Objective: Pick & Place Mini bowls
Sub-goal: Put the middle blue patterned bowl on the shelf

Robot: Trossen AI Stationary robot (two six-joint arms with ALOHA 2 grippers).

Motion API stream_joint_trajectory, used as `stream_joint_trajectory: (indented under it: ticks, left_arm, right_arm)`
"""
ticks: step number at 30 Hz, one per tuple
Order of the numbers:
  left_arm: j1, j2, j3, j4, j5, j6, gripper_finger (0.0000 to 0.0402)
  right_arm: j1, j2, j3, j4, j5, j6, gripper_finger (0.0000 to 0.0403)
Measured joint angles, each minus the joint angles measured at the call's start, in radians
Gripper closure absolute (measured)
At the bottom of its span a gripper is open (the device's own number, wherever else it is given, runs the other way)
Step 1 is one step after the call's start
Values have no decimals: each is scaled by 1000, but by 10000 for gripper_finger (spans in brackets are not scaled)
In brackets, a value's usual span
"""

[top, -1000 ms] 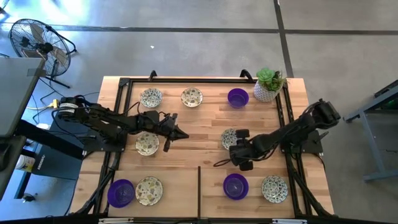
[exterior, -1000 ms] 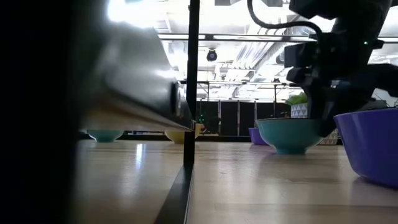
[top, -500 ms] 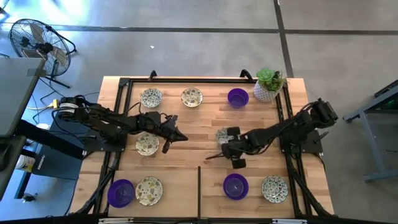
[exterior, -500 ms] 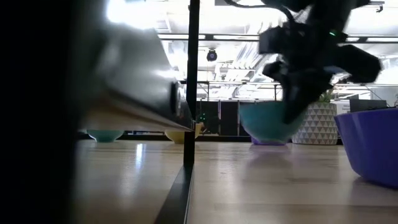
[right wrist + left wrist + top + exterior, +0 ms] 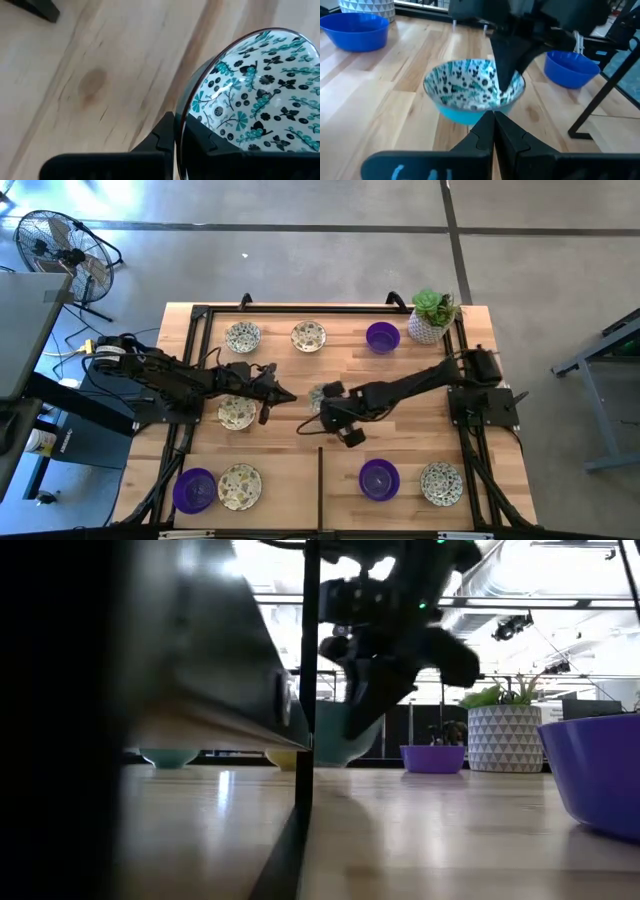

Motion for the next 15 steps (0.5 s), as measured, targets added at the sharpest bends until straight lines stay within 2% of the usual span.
stream_joint_trajectory:
  ticks: [6,11,15]
  left_arm:
    - [0,-43,-19,-31,-19,3,399]
    - [0,-59,-20,-51,-28,10,399]
    - [0,-58,-20,-56,-29,10,399]
  right_arm:
    - [-15,87,72,-17,-8,-94,386]
    - [-7,95,78,-2,43,-121,382]
    - [14,82,78,2,75,-118,357]
